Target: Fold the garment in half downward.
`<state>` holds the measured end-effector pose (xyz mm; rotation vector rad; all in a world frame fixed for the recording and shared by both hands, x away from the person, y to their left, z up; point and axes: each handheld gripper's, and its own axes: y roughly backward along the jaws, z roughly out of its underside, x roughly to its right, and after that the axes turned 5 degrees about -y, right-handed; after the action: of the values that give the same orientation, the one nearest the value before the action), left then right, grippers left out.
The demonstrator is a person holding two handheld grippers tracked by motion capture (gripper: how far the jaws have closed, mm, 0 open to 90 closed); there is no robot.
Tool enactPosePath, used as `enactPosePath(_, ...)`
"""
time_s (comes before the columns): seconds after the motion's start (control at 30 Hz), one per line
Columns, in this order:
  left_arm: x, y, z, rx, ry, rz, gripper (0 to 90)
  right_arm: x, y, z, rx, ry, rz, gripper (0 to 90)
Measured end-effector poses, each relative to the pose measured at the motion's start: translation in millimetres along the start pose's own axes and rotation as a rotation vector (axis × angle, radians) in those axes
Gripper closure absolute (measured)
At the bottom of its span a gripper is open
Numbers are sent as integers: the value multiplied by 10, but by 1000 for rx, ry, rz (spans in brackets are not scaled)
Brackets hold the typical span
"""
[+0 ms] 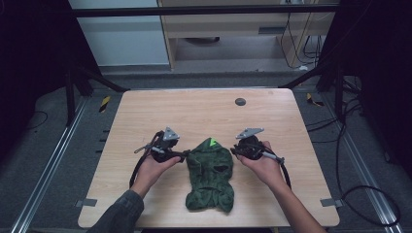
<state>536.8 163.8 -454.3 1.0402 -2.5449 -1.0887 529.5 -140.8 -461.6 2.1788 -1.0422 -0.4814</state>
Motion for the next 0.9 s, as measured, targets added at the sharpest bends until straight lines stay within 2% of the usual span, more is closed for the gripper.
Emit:
enactPosePath(0.1,-11,-73,-41,-10,2,16,378,35,-50,-60,-4,-9,-7,770)
enactPosePath(0.13,-21,-135,-69,-22,-6,20,393,41,-103,-110,-8,-15,-26,767)
enactPosePath(0.2,-26,-182,-92,-32,-13,26,409,38,-147,-138,-12,-16,-35,761)
enactPosePath(0.37,-42,-290,-116,-54,-23,39,420,-6,-324,-217,-40,-18,-54,689)
enactPosePath(0.43,-57,-320,-109,-61,-15,41,420,-9,-388,-228,-58,-23,-54,674)
enactPosePath(0.5,-69,-355,-93,-76,-3,62,425,-5,-435,-227,-77,-22,-50,655)
enactPosePath(0.7,-42,-424,-69,-114,-31,72,433,-3,-499,-194,-103,-16,-52,621)
enactPosePath(0.9,-38,-443,-60,-122,-22,82,448,-30,-513,-173,-128,-2,-56,599)
